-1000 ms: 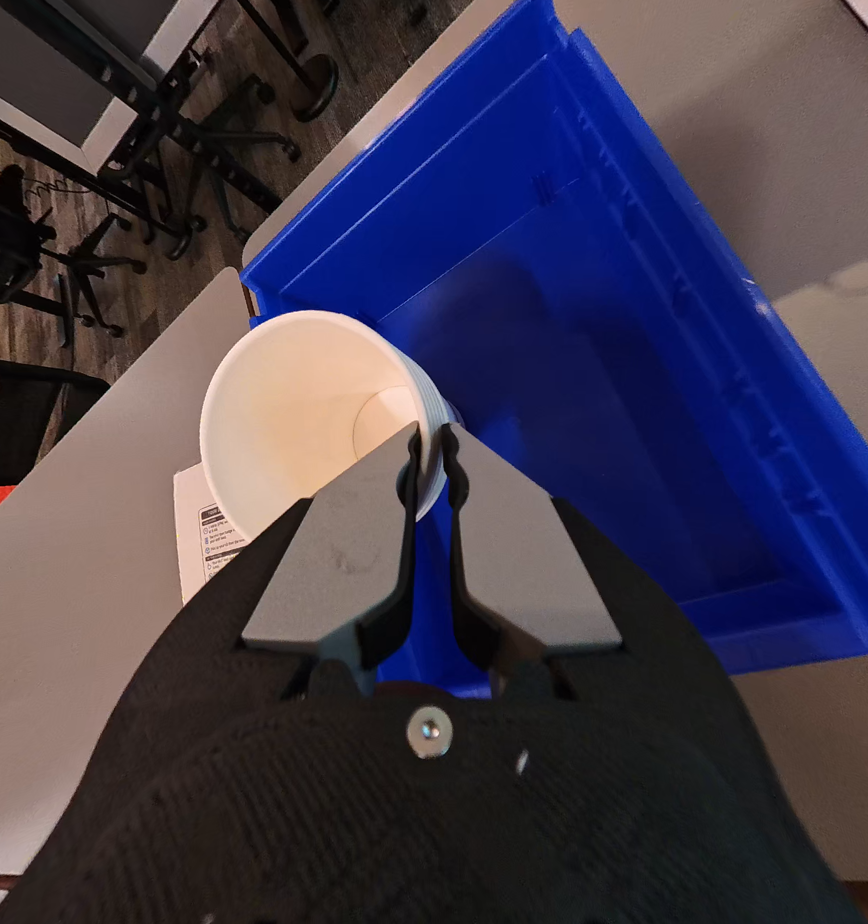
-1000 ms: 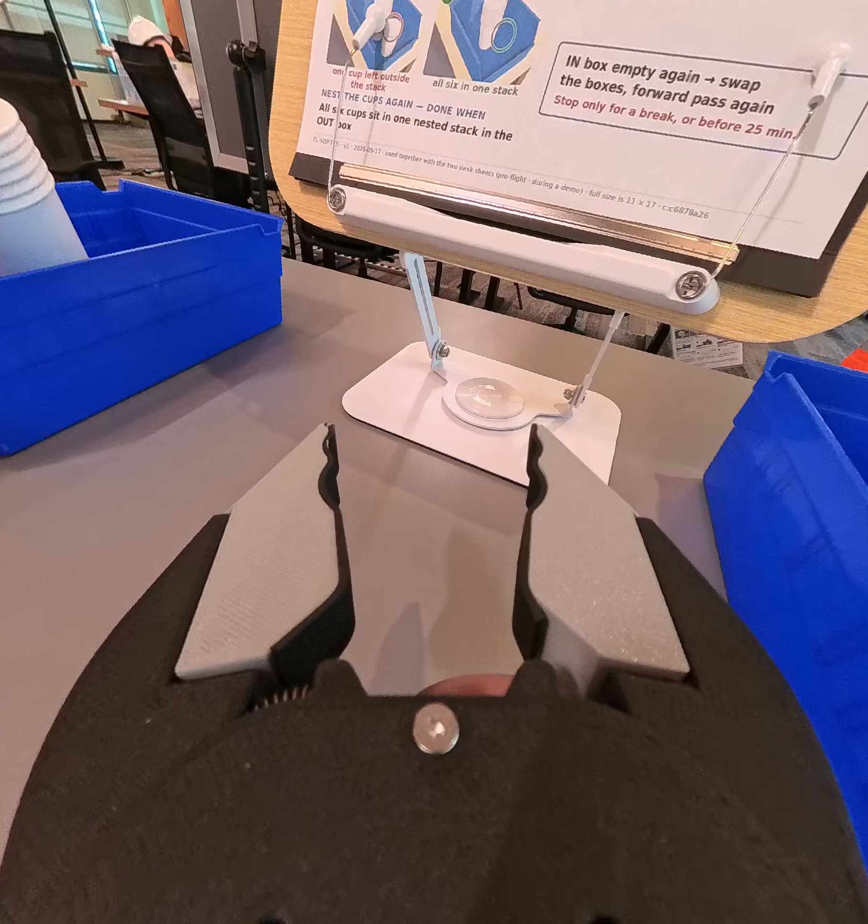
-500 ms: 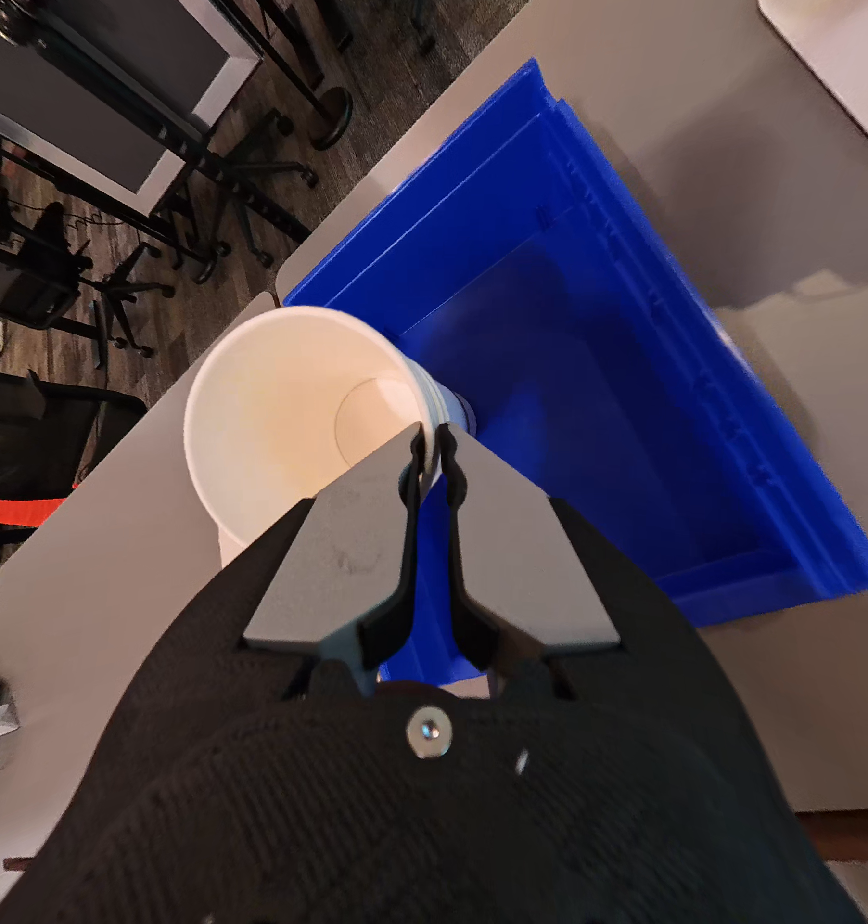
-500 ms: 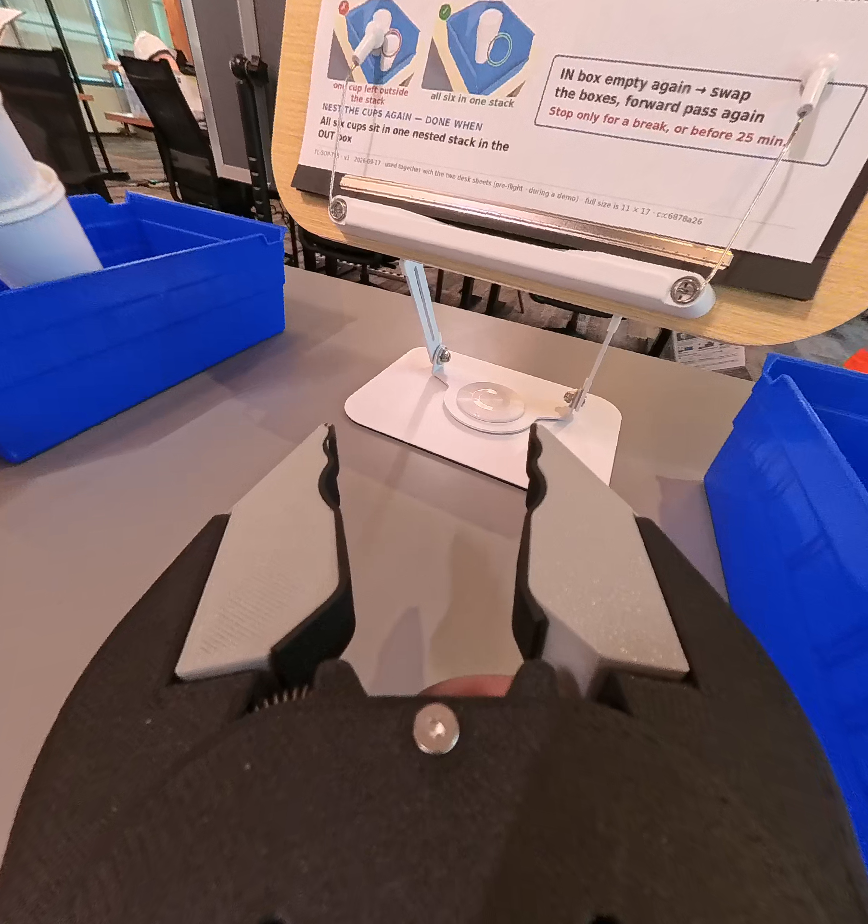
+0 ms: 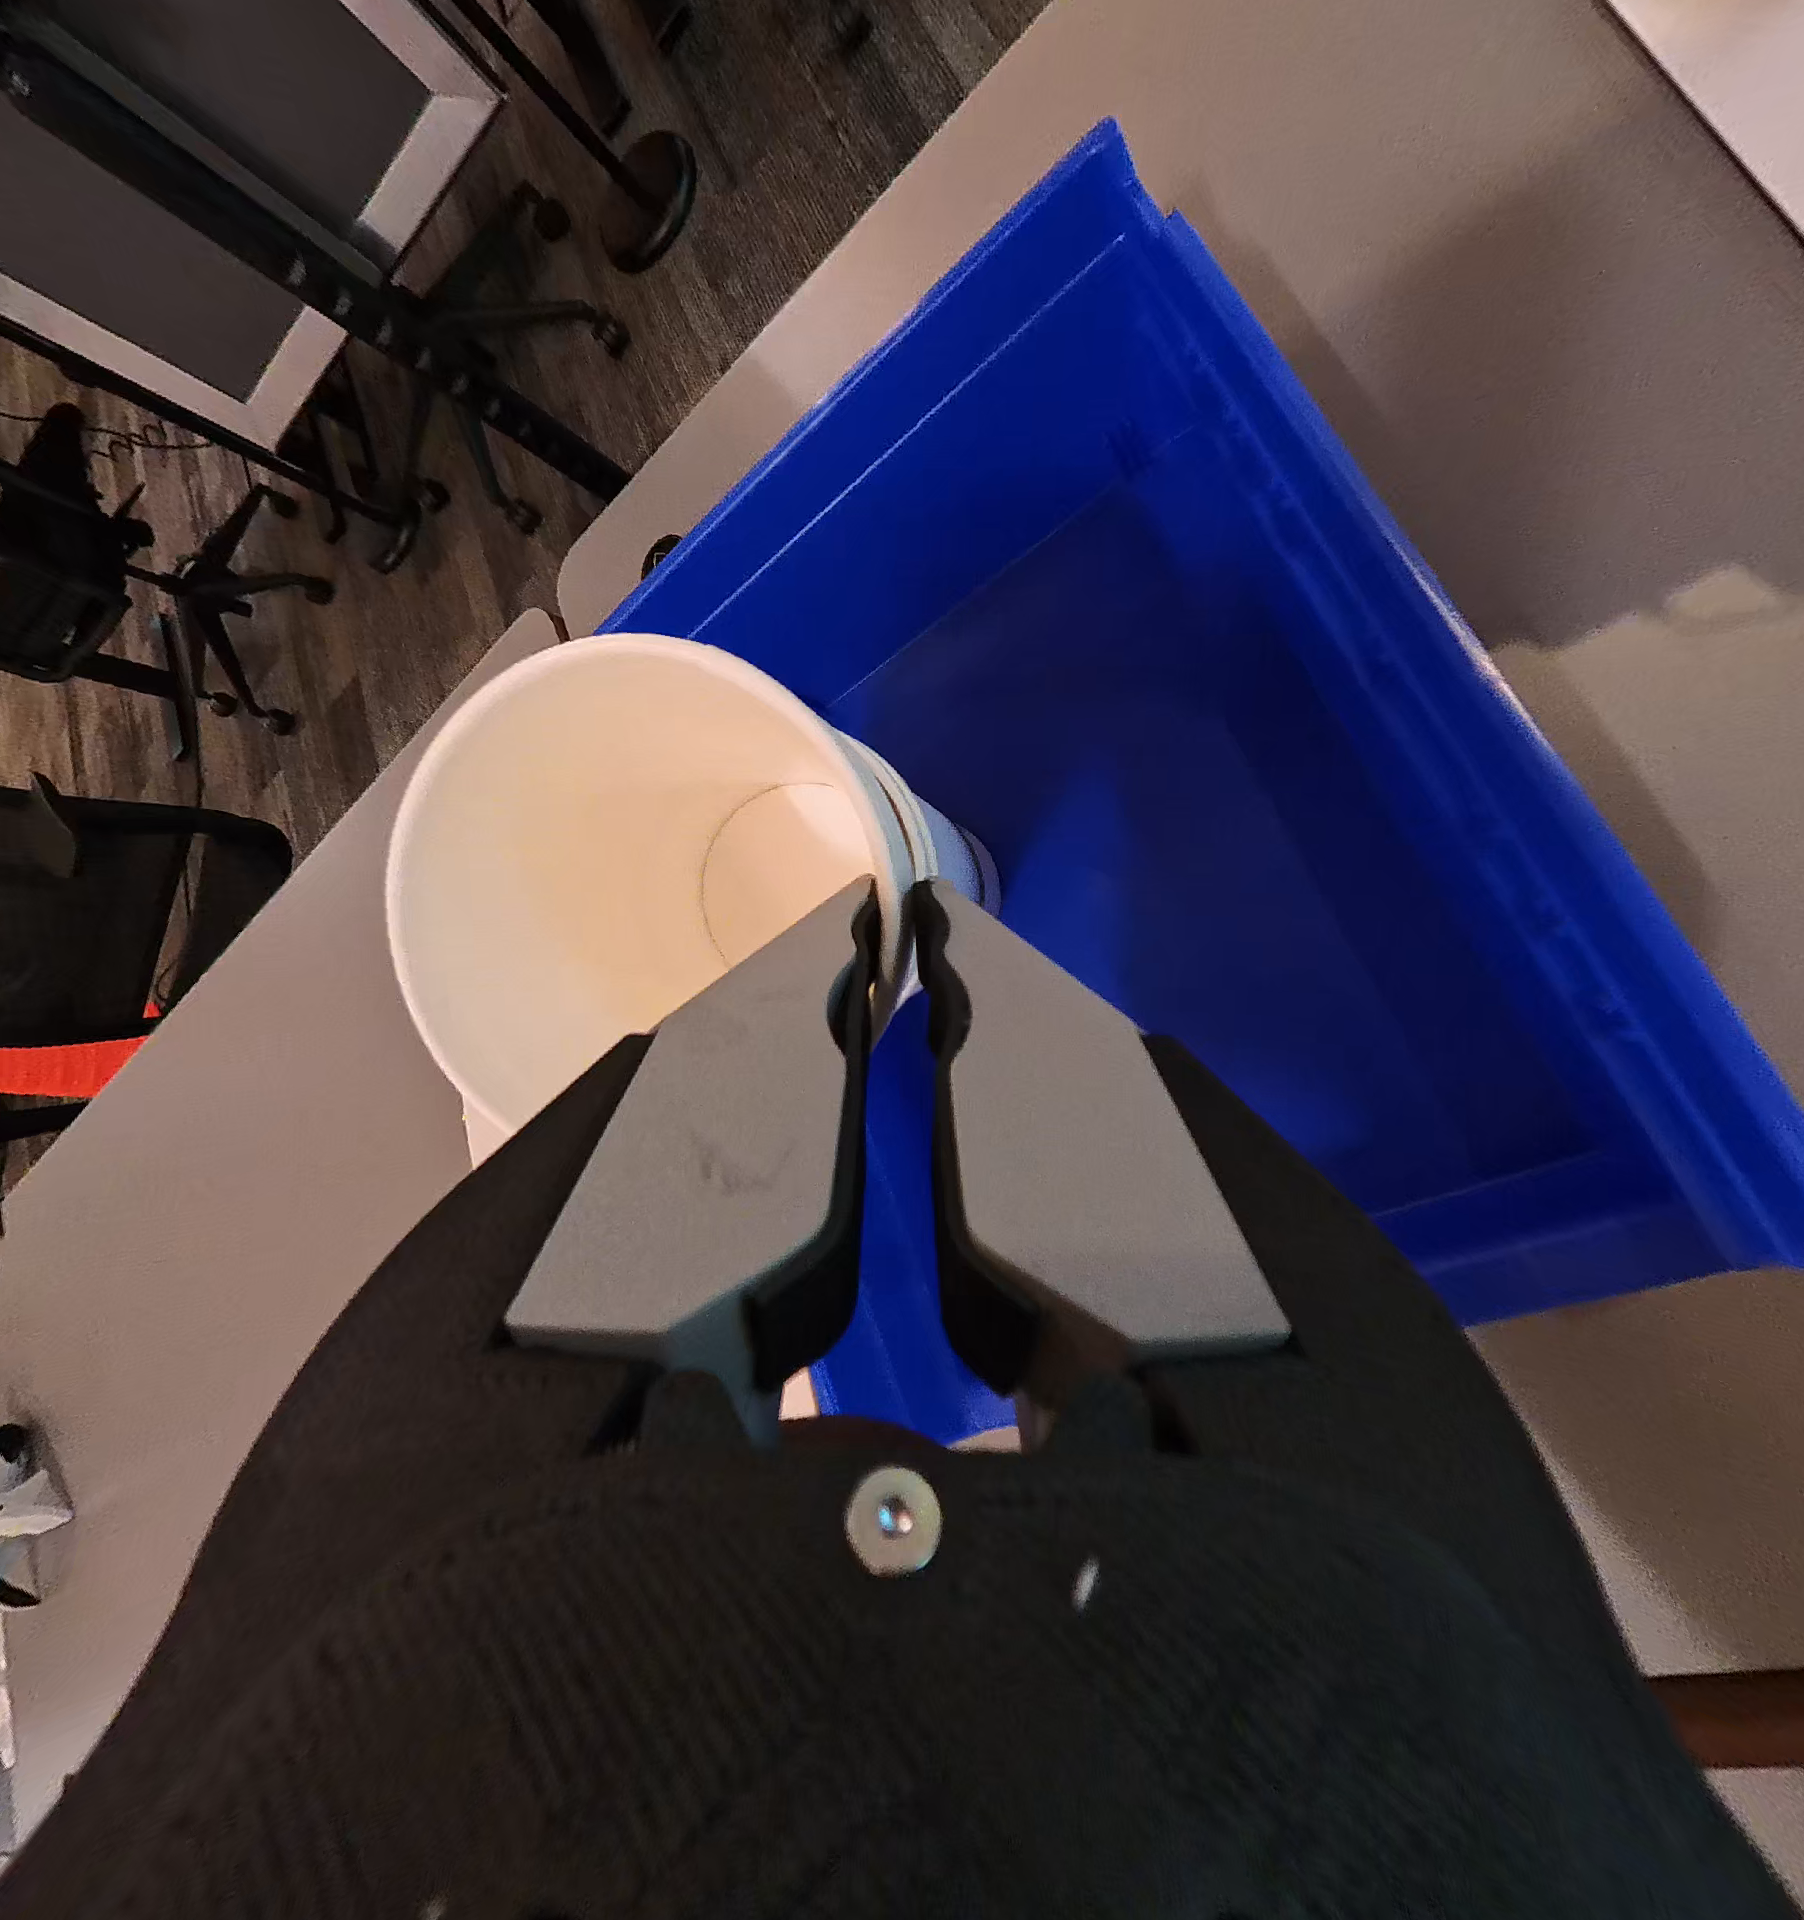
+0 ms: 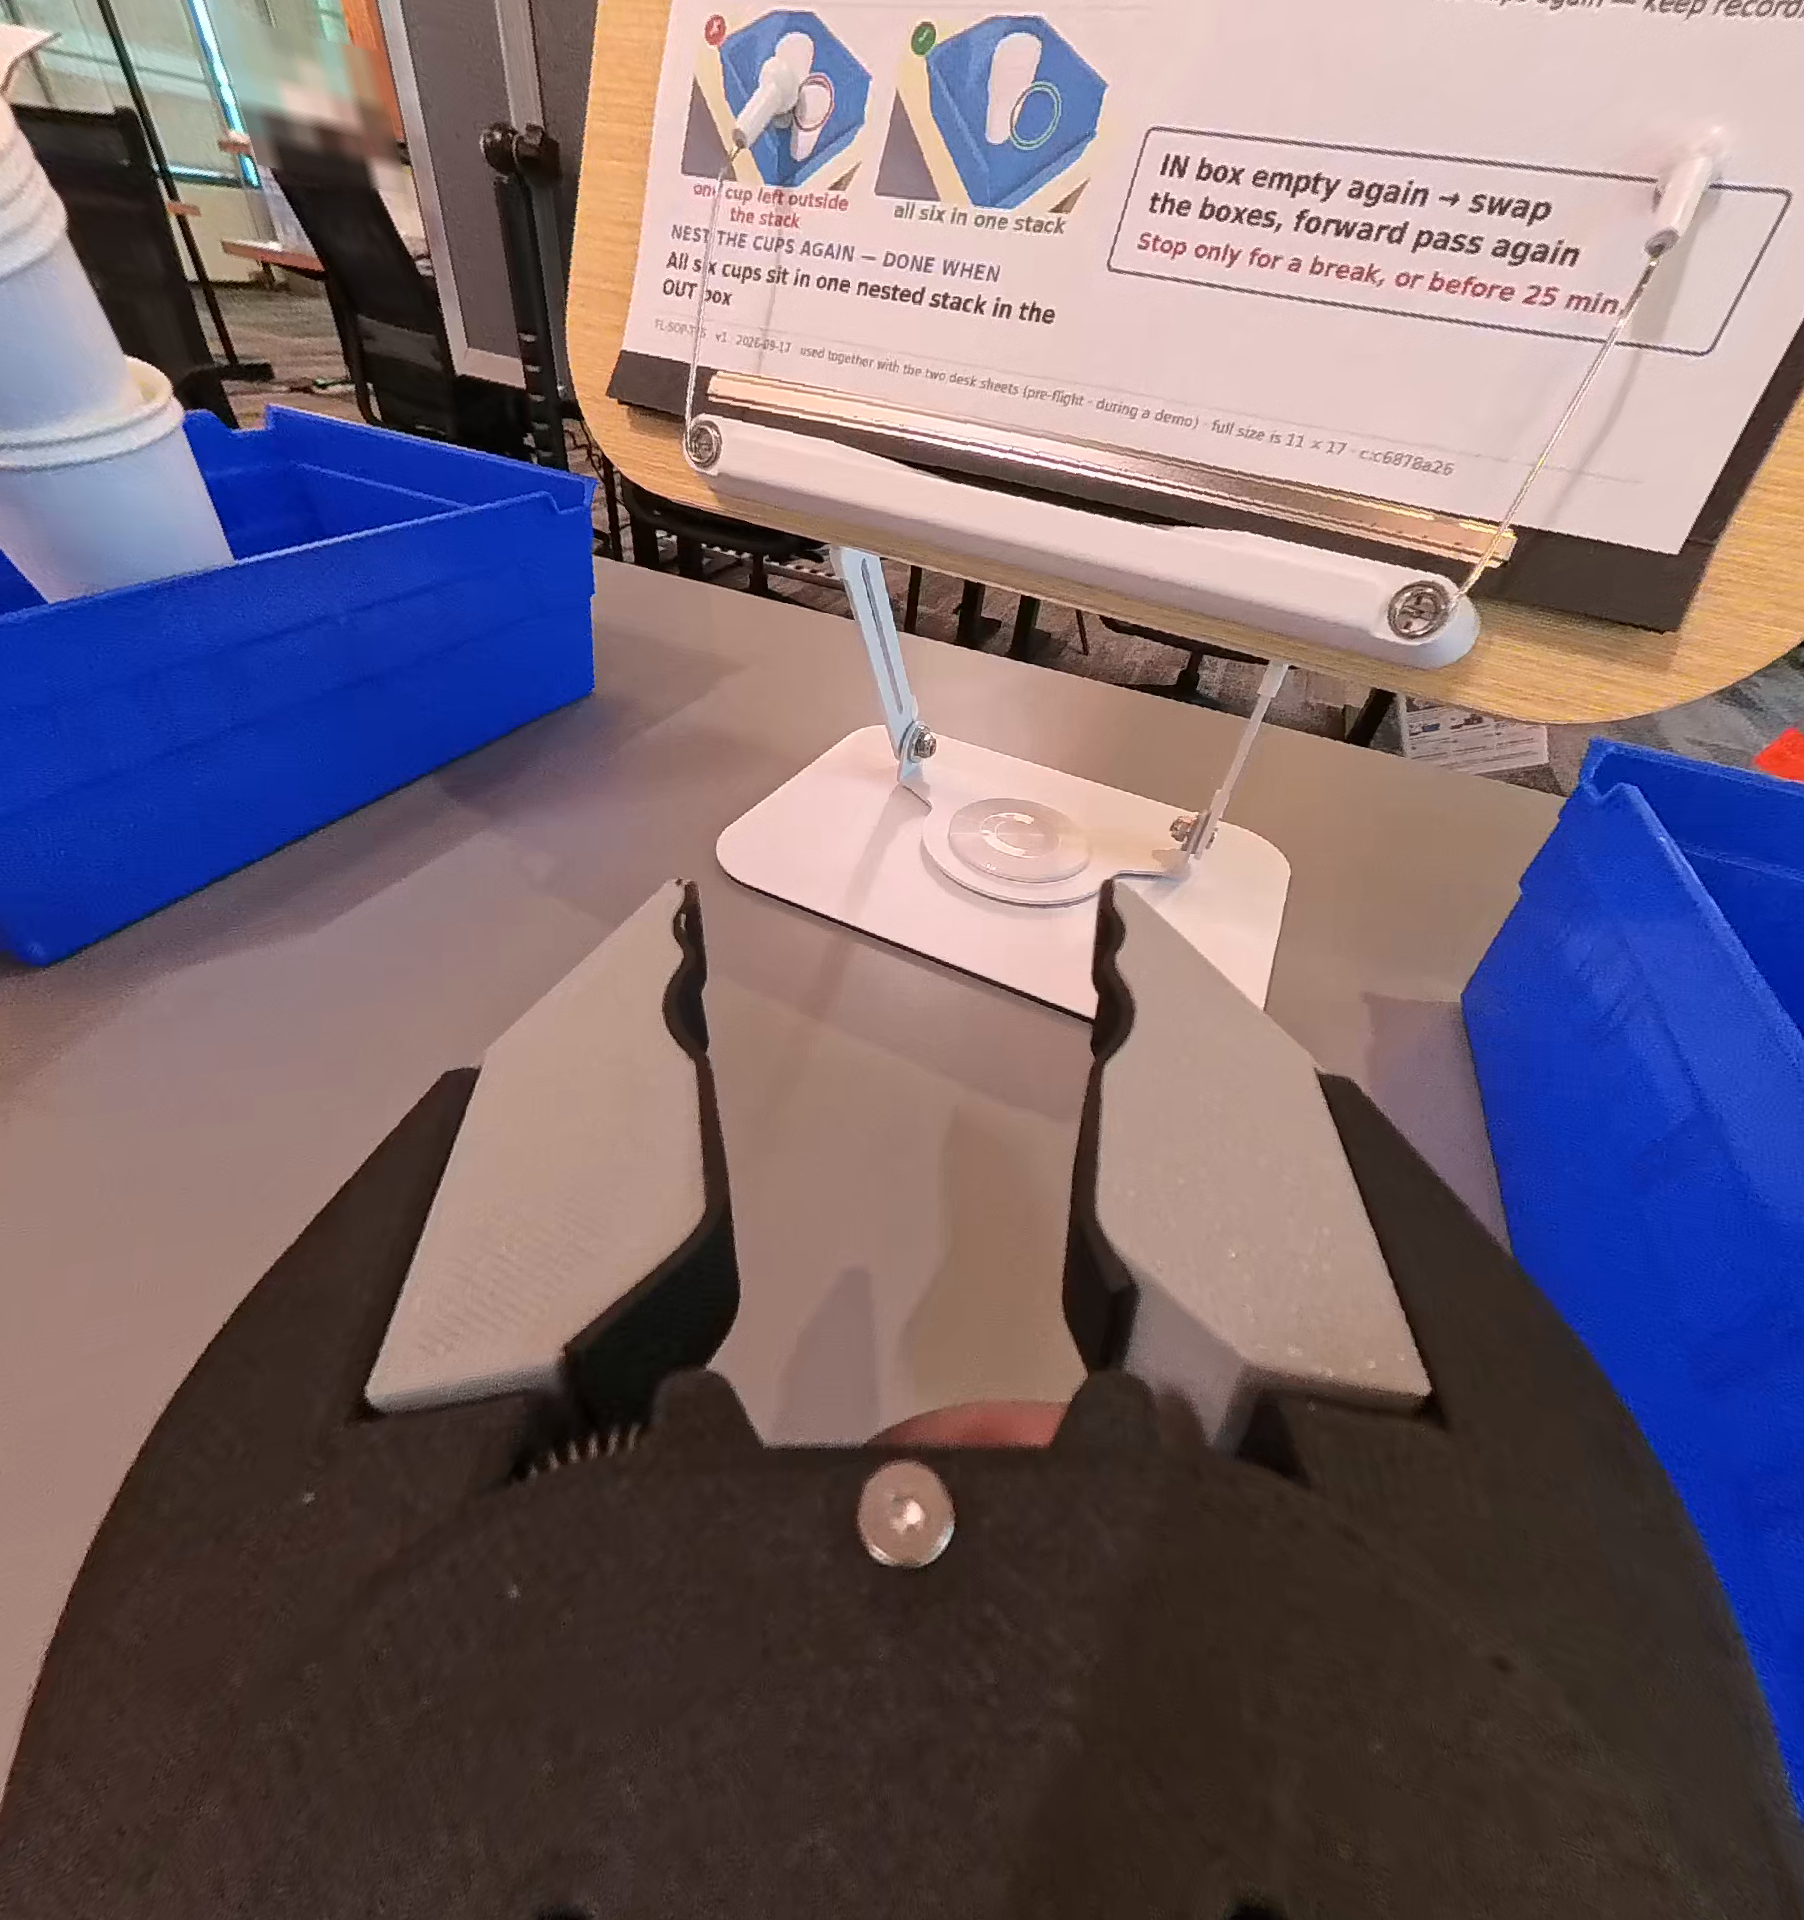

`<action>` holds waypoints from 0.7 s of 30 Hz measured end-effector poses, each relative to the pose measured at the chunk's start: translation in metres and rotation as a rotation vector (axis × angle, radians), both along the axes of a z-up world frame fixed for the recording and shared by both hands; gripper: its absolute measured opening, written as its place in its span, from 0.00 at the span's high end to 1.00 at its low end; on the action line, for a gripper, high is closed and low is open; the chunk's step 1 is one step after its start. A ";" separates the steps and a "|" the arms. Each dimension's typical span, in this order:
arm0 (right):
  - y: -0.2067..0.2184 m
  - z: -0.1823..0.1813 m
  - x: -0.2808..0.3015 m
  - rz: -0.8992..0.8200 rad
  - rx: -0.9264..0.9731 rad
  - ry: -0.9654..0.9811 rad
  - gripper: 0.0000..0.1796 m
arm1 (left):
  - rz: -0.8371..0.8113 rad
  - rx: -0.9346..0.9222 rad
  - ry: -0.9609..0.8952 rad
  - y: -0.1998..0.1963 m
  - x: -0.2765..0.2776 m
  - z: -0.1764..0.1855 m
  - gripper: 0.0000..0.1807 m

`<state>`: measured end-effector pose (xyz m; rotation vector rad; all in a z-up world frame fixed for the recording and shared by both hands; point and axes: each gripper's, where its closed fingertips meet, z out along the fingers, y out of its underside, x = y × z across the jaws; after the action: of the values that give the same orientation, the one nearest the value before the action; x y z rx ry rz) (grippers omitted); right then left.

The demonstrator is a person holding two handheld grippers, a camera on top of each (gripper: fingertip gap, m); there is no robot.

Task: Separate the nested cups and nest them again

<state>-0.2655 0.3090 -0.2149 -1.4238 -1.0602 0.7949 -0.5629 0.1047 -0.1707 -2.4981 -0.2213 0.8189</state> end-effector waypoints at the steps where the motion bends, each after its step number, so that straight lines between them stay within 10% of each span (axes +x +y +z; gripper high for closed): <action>1: 0.001 0.000 0.001 -0.003 -0.001 0.001 0.59 | -0.001 -0.005 -0.006 0.001 -0.002 0.001 0.98; 21: -0.009 -0.005 -0.004 0.023 0.048 -0.041 0.61 | -0.208 -0.262 -0.285 0.001 -0.028 -0.025 0.97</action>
<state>-0.2697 0.2998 -0.2198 -1.3941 -1.1215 0.7548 -0.5905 0.1057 -0.1956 -2.8204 0.0555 0.4289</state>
